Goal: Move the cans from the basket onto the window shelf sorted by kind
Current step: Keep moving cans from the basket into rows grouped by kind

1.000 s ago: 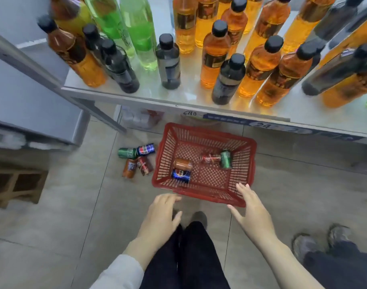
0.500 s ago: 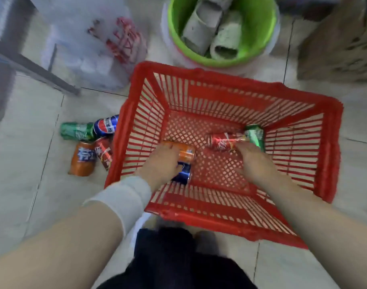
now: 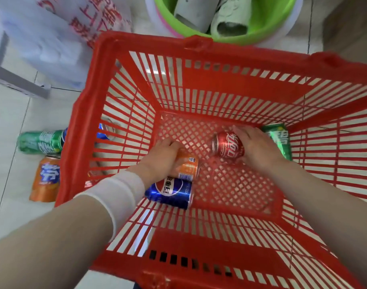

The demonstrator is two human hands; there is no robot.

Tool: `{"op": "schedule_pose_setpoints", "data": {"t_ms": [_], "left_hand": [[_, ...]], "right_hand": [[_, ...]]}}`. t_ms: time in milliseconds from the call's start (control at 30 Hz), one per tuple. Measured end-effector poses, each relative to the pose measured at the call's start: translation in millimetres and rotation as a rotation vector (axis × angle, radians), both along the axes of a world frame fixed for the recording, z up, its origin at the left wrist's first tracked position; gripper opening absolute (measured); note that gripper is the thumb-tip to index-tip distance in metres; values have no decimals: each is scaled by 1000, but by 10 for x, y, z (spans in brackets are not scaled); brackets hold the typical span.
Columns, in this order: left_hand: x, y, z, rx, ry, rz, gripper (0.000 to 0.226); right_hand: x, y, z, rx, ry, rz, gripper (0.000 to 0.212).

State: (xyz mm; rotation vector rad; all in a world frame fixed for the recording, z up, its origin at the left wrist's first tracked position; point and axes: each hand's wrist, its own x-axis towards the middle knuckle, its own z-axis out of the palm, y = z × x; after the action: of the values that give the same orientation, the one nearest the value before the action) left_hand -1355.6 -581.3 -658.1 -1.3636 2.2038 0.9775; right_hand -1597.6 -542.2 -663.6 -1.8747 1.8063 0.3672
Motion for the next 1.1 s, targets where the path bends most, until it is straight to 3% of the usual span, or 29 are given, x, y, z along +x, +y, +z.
{"op": "schedule_pose_setpoints", "data": {"t_ms": [167,333,500,667,767,933,1100], "left_hand": [[102,46,-78,15,13,-106,72],[39,56,-71,64,41,155,64],[8,51,-167,2,-36,54,91],[-39,18,-97,35,50,225,81],[-85,73,195,133,276,528,68],[-73,322,1135,474,520,919,71],[5,766,2427,672,772,1140,50]], "right_hand": [[25,-3,-33,2,12,-69,98],[82,33,-76,46,-5,-175,98],[122,23,-89,85,-146,-357,97],[137,92,43,65,-202,-475,98],[118,213,278,88,-403,-702,90],[230,542,1229,175,-865,-1001,47],[425,912,2613,112,-1130,-1074,63]]}}
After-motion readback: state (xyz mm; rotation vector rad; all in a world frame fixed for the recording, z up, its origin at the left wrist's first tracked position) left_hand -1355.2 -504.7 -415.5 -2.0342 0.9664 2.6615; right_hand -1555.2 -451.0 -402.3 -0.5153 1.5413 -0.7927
